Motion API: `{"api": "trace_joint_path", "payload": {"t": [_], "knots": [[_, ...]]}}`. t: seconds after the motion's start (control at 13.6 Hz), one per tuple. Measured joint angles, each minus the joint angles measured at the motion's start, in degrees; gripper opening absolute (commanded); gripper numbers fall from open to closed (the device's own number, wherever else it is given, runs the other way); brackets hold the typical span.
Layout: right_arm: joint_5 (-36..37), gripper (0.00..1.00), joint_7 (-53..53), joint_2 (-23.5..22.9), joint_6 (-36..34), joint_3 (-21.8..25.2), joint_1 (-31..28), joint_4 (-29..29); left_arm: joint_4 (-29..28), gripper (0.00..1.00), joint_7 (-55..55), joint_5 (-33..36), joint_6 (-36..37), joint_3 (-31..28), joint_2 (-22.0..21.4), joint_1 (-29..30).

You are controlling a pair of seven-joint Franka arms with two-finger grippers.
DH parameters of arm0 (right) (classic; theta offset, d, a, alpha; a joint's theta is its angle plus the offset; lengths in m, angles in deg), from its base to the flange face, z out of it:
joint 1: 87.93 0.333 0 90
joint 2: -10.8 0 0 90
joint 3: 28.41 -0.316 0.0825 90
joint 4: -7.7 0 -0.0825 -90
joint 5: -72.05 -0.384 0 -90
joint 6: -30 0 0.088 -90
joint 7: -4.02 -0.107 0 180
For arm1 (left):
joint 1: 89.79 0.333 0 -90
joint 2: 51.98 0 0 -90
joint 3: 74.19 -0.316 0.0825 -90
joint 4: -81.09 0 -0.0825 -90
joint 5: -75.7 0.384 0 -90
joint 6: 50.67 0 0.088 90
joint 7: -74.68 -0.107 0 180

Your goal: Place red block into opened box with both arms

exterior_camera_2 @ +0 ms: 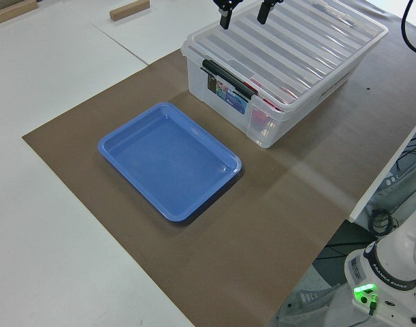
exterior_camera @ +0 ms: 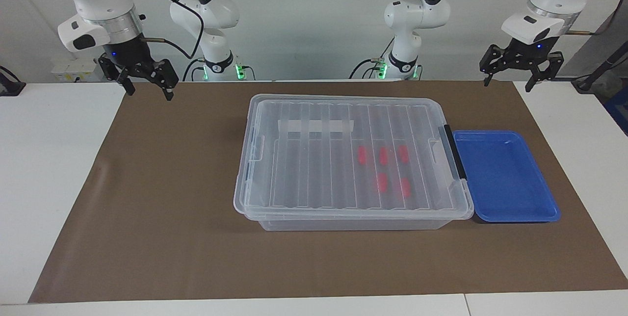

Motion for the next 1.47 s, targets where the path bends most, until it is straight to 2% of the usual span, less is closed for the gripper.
{"api": "trace_joint_path", "payload": {"t": [0.29,1.47], "knots": [[0.0,1.0,0.0,0.6,-5.1,0.0,0.0,0.4,-0.2,1.0,0.0,0.0,0.0,0.0,-0.1,0.0],[-1.9,1.0,0.0,1.8,-3.3,0.0,0.0,2.3,-0.3,1.0,1.9,0.0,0.0,0.0,-0.3,0.0]]}}
